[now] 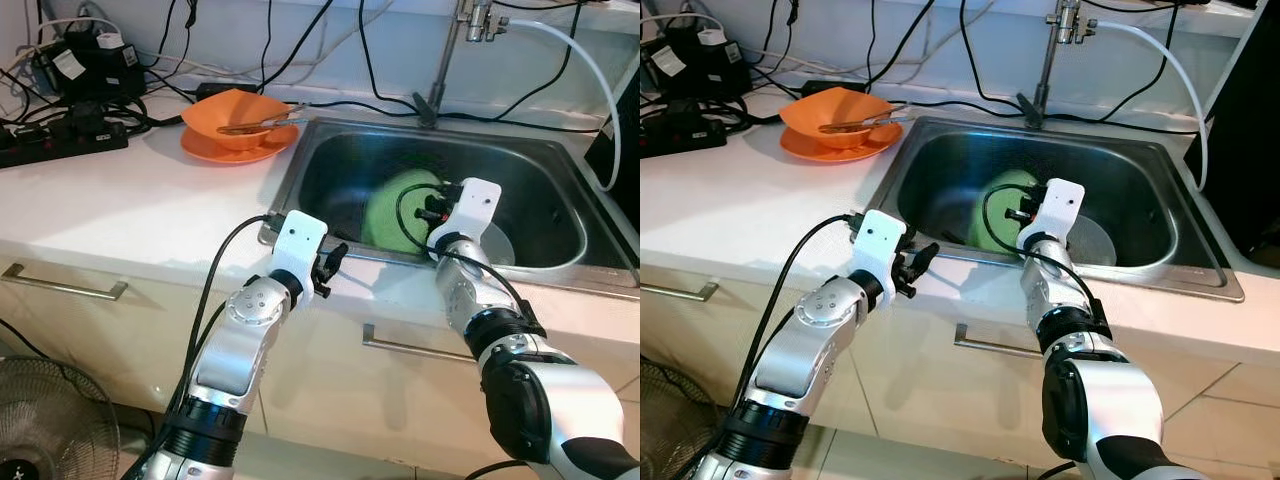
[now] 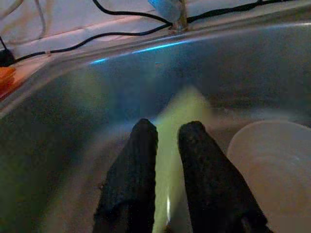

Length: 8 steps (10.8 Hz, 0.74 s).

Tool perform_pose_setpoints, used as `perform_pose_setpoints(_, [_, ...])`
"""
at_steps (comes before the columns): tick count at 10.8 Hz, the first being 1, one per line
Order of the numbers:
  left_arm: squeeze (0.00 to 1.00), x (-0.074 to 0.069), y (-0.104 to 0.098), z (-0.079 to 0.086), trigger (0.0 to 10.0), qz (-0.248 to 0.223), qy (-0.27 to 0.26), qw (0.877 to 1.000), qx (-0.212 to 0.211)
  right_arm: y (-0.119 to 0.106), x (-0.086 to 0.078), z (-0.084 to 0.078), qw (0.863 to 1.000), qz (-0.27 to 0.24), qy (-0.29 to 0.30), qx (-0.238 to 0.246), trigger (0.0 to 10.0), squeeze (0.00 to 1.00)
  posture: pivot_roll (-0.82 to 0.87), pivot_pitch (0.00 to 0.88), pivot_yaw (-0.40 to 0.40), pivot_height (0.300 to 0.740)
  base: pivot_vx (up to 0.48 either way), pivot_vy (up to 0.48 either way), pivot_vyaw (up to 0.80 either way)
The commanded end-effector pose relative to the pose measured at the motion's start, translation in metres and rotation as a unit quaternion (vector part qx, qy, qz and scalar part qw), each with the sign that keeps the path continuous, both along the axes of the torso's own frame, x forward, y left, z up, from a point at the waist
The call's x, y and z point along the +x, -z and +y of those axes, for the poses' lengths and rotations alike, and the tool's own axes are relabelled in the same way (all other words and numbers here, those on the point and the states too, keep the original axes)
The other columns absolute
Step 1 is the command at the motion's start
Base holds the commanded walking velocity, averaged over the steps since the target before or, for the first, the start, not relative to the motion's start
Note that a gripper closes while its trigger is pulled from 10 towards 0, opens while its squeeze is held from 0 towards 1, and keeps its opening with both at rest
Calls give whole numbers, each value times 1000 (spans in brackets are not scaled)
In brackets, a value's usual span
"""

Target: Kitchen organization

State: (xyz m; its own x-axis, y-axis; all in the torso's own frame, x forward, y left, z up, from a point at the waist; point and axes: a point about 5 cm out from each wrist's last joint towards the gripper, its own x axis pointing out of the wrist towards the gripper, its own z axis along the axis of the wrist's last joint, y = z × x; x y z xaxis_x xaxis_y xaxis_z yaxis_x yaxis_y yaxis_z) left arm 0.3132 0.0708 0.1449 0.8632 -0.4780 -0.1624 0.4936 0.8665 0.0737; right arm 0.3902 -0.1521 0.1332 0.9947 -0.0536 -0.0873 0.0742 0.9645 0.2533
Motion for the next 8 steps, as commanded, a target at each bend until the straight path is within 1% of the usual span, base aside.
perform_pose_setpoints(1, [0,-1,2,-2,10000,-6,12,1000,-12,3,0,3,1000,9,-3,3,10000,0,230,0,-15,740,0,0,0])
perform_pose_setpoints(3, [0,-2,5,-1,10000,-15,8,1000,-18,3,-1,2,1000,11,-2,1,10000,0,231,0,-16,740,0,0,0])
perform_pose_setpoints(6, [0,-2,7,2,10000,-17,7,1000,-19,4,-1,3,1000,10,-4,-1,10000,0,233,0,-14,740,0,0,0])
perform_pose_setpoints(7, [0,-2,6,2,10000,-24,7,999,-20,1,0,5,1000,-1,-12,-10,10000,0,233,0,-14,740,0,0,0])
perform_pose_setpoints(8, [0,0,5,3,10000,-46,-4,999,-13,-9,2,11,998,-34,-33,-33,10000,0,225,0,-12,740,0,0,0])
